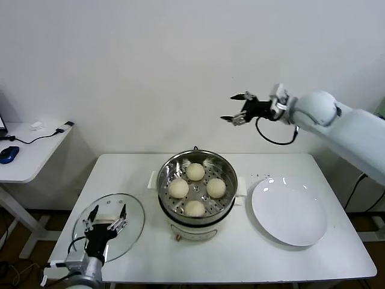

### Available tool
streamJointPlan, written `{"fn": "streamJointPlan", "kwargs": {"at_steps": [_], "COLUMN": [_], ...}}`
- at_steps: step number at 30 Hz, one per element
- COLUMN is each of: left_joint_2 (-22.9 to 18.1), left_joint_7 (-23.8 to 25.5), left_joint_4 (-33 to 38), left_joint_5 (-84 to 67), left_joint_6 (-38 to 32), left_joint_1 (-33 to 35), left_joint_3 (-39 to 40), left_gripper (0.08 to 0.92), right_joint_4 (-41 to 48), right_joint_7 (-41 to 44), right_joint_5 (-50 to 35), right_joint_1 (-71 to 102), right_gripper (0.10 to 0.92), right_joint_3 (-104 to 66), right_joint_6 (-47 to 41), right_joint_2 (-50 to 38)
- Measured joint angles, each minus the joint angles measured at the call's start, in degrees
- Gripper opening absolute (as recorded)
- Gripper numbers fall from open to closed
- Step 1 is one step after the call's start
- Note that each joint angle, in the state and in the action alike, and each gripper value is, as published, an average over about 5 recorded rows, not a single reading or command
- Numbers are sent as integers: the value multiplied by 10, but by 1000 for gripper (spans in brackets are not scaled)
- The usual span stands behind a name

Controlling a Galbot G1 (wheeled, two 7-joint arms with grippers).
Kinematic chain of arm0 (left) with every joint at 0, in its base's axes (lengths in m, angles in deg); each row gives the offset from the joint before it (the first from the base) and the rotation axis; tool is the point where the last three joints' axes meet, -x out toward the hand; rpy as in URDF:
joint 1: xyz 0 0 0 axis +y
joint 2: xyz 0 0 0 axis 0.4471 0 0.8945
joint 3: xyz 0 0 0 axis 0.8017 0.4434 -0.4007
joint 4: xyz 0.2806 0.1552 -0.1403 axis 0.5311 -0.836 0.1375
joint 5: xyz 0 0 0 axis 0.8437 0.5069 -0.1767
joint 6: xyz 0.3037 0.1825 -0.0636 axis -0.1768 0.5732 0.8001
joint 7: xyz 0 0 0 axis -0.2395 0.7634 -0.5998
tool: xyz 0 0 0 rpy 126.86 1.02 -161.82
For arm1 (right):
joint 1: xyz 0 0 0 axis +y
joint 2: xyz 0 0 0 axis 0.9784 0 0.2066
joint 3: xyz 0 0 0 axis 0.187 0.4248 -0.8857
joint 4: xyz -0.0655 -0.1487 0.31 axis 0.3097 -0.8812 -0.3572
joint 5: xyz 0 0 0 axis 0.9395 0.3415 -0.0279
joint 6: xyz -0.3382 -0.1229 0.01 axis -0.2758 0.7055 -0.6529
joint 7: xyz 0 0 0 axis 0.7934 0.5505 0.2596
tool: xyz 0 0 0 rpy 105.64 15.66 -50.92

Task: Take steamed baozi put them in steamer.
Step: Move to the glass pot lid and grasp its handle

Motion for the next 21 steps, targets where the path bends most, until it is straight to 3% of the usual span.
{"fn": "streamJointPlan", "kwargs": {"at_steps": [8, 21], "left_joint_2": [14, 17], "left_joint_7": [-13, -47], "left_joint_4": [-27, -58], "left_joint_5": [26, 152], "left_joint_6": [-16, -87], "left_joint_1": [-10, 2], "left_joint_3": [-7, -18], "left_gripper": [823, 823], "right_joint_4": [-61, -97], "right_joint_7": [-92, -131], "right_joint_5": [64, 168], "right_joint_1": [305, 771], "right_gripper": [823, 823], "right_joint_3": [-306, -639], "right_joint_6": [59, 191], "right_joint_2": [-1, 165]}}
